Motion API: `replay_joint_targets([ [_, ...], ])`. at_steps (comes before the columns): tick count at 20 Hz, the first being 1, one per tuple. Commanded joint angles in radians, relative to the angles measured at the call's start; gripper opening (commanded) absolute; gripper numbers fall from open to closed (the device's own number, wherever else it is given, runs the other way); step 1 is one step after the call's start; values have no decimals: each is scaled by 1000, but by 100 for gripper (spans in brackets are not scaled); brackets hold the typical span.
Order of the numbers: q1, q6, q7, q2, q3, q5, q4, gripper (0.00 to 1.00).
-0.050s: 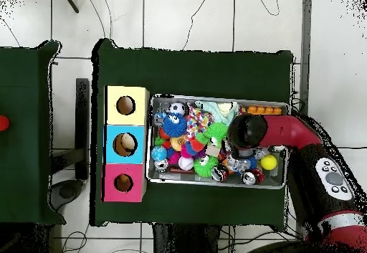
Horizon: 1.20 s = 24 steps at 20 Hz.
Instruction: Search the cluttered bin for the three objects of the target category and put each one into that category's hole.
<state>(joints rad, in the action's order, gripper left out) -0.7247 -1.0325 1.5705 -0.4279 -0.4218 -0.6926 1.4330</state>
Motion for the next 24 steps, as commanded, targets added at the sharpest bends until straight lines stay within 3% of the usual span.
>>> replay_joint_targets([
  [1, 39, 166, -19, 77, 28, -114, -59, 0],
  [10, 51, 201, -55, 80, 30, -176, -83, 0],
  [14, 15, 151, -104, 72, -3, -113, -50, 0],
  [17, -3, 119, -132, 25, -19, -79, -15, 0],
  [24, -21, 71, -208, -114, -30, -79, 57, 0],
])
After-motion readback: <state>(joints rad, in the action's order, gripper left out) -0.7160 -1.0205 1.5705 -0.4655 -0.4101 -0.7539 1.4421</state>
